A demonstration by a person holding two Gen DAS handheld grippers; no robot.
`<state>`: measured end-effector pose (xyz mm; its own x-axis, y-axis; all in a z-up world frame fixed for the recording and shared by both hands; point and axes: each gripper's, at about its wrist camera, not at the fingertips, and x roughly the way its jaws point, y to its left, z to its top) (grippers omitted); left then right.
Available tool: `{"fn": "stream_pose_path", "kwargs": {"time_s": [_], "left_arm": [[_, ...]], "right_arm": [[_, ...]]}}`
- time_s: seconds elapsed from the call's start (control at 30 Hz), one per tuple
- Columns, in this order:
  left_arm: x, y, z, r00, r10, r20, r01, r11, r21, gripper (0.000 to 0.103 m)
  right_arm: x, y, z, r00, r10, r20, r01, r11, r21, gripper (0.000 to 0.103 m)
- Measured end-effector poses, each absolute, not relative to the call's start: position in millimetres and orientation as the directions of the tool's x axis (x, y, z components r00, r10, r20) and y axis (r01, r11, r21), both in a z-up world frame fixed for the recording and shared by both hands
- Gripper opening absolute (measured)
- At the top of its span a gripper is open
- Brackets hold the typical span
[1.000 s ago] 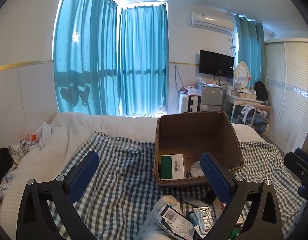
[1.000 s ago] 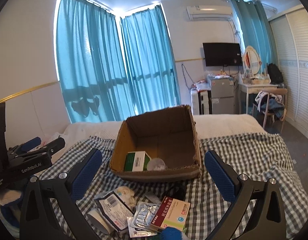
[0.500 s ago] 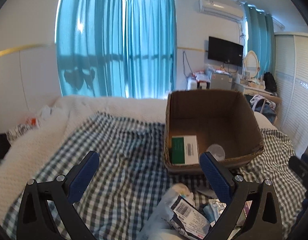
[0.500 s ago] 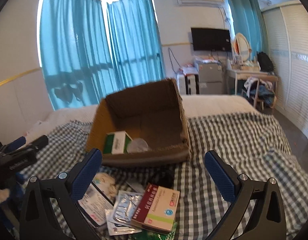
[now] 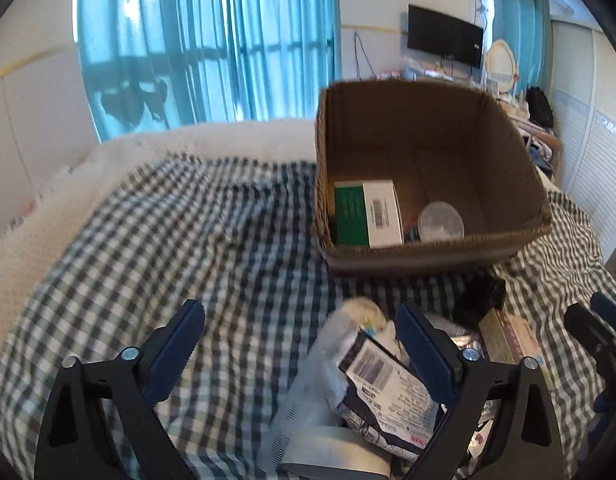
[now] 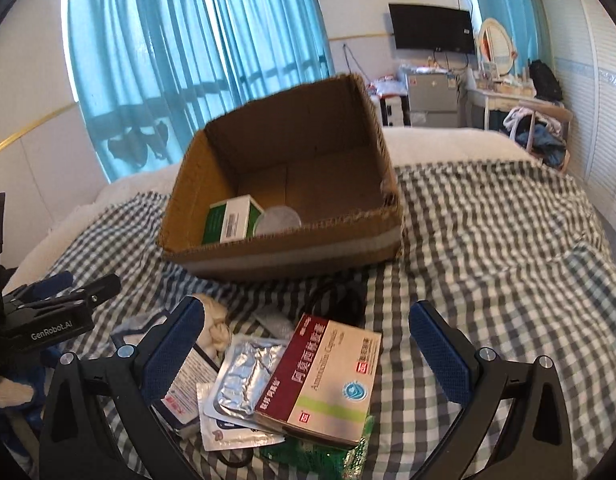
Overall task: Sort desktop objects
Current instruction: 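Grasp the white-blue packet with the left gripper while the right gripper grasps the Amoxicillin box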
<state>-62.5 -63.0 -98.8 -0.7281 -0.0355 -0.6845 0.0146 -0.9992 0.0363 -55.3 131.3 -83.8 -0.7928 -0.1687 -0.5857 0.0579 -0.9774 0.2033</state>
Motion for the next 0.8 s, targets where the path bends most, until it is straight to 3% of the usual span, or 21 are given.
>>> {"fn": "stream_pose_path", "kwargs": {"time_s": [0.37,0.43,0.6,0.7,0.77,0.8], "left_arm": [[-74.1,-50.4,-134.8,-0.619,0.04,-0.785,-0.051,-0.999,-0.011,0.091],[-76.2,-47.8,-142.4,-0.6,0.048,-0.798,-0.055,-0.998,-0.019,0.085],[-80.0,-42.6,-155.4,-0.562,0.076,-0.824,-0.078,-0.996,-0.039,0.058],[-81.1,-41.2,-165.8,-0.543,0.094,-0.835,-0.086,-0.995,-0.056,0.047],[-81.1,-40.8,-166.4,-0.544,0.102,-0.833,-0.091,-0.994,-0.063,0.039],[-81.1,-40.5,-165.9,-0.544,0.11,-0.832,-0.095,-0.993,-0.069,0.037]], "right_arm": [[-74.8,130.4,-136.7,-0.686,-0.172,-0.707,0.012,-0.974,0.225,0.103],[-77.8,131.3,-145.7,-0.666,-0.184,-0.723,0.01,-0.971,0.239,0.103],[-85.7,131.9,-167.7,-0.61,-0.202,-0.766,-0.009,-0.965,0.262,0.101],[-88.6,132.7,-178.7,-0.583,-0.224,-0.781,-0.015,-0.958,0.287,0.098],[-88.2,133.8,-179.8,-0.589,-0.238,-0.772,-0.009,-0.954,0.301,0.087],[-88.2,134.2,-179.7,-0.589,-0.244,-0.77,-0.006,-0.952,0.306,0.086]]}}
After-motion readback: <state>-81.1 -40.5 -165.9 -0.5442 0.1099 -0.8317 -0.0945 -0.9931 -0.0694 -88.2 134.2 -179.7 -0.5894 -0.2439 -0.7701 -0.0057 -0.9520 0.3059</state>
